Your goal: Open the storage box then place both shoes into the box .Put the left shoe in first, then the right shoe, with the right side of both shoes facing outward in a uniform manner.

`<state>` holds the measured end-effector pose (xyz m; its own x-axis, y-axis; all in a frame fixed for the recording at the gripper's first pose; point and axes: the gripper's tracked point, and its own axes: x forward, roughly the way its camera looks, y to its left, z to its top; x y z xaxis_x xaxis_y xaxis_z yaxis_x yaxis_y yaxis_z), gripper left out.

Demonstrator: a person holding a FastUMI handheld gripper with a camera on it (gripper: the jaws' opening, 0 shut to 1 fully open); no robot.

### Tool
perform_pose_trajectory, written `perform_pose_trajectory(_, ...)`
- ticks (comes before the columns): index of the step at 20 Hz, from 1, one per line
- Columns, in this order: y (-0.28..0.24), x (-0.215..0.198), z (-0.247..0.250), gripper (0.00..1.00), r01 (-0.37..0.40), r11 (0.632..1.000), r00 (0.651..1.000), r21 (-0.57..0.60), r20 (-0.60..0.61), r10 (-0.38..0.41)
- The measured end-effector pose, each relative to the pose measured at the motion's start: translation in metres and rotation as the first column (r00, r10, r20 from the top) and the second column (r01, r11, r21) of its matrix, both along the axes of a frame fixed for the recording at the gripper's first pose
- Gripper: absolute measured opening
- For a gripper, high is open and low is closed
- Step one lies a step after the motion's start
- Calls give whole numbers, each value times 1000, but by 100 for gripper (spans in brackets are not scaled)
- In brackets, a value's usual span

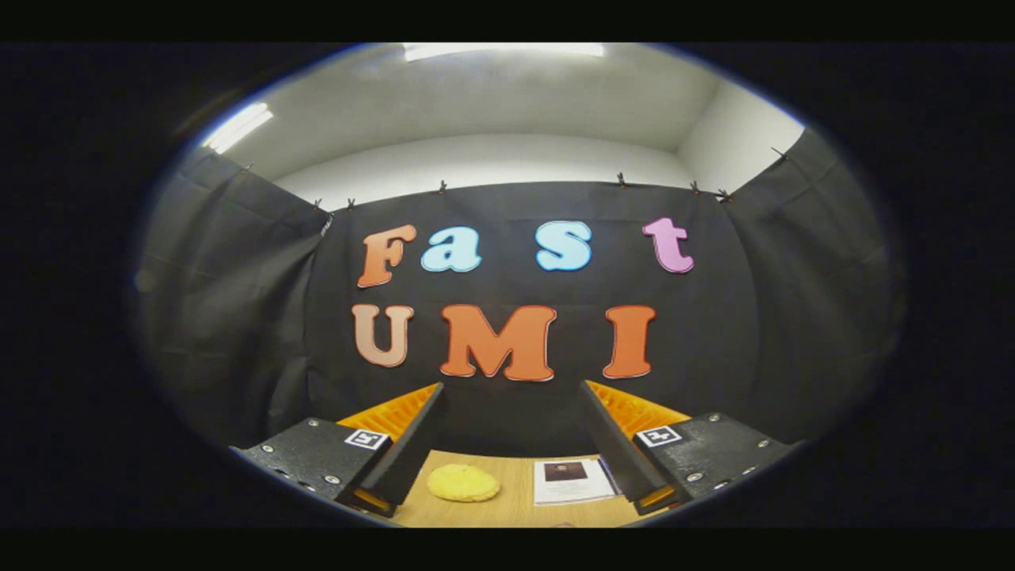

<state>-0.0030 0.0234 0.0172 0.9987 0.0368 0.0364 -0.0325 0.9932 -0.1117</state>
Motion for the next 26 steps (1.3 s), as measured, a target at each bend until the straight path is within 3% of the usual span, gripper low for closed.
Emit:
perform_pose_trajectory(4,12,-1,0,98,-16,997,1000,-70,17,17)
perform_pose_trajectory(9,47,-6,-26,98,-120,992,991,-50,-60,117)
perform_pose_trajectory(12,74,-11,-63,97,-210,977,964,-25,-174,203)
perform_pose_trajectory(16,108,-28,-120,98,-288,953,882,97,-360,303)
perform_pose_trajectory(20,129,-40,-160,98,-341,929,804,143,-468,367)
perform_pose_trajectory(26,153,-64,-228,98,-322,913,662,251,-630,406)
